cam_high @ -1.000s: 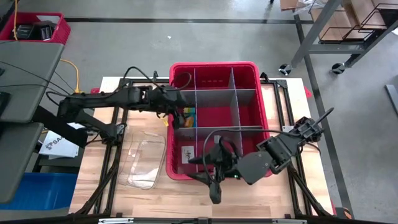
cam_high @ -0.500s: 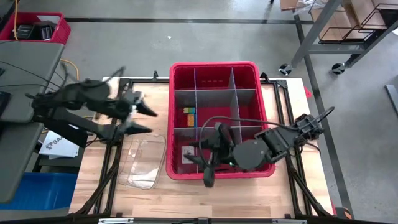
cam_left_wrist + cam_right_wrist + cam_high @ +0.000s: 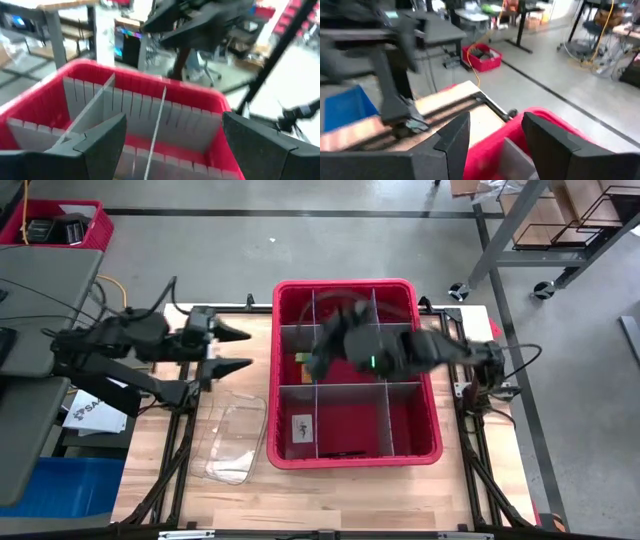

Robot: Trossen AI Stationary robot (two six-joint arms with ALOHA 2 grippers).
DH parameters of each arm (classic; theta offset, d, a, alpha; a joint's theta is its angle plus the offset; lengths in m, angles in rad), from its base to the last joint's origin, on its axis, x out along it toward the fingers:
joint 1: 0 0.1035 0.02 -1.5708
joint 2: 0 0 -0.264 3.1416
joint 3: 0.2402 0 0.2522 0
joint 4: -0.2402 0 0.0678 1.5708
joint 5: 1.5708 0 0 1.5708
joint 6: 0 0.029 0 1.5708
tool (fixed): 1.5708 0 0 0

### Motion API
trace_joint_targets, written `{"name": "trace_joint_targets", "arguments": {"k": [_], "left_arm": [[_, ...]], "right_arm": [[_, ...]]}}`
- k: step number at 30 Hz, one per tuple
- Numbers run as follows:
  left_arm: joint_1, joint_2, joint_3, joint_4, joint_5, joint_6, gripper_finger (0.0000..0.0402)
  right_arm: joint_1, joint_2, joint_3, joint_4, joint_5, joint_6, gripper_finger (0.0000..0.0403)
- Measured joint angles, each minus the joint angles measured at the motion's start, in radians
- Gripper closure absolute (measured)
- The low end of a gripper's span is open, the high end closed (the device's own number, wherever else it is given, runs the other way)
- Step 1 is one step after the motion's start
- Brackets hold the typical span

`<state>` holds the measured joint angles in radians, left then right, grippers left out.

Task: Sort blocks
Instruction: Put the brown pencil into the bin

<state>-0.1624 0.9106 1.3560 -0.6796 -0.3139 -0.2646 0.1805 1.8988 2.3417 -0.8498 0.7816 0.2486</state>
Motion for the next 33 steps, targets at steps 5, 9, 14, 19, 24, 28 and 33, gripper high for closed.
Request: {"name": "trace_joint_targets", "arguments": {"k": [5, 9, 14, 19, 24, 28, 33], "left_arm": [[0.080, 0.104, -0.001, 0.244, -0.003, 0.033, 0.0081], [0.189, 0.163, 0.000, 0.349, -0.005, -0.009, 0.0081], [0.319, 0.214, 0.000, 0.355, 0.019, -0.069, 0.0081], [0.422, 0.256, 0.000, 0.396, 0.168, -0.074, 0.0081], [0.472, 0.249, 0.000, 0.392, 0.177, -0.069, 0.0081], [0.520, 0.217, 0.000, 0.413, 0.205, -0.041, 0.0081], [0.616, 0.203, 0.001, 0.502, 0.268, -0.040, 0.0081]], "right_arm": [[-0.202, -0.037, 0.000, -0.038, -0.313, -0.118, 0.0226], [-0.345, -0.066, 0.000, -0.038, -0.517, -0.233, 0.0226], [-0.508, -0.088, 0.001, -0.030, -0.767, -0.320, 0.0226], [-0.615, -0.088, 0.001, -0.039, -0.965, -0.310, 0.0226], [-0.647, -0.088, 0.000, -0.047, -1.014, -0.340, 0.0226], [-0.666, -0.088, 0.000, -0.047, -1.015, -0.354, 0.0226], [-0.681, -0.088, 0.000, -0.048, -0.980, -0.328, 0.0226]]}}
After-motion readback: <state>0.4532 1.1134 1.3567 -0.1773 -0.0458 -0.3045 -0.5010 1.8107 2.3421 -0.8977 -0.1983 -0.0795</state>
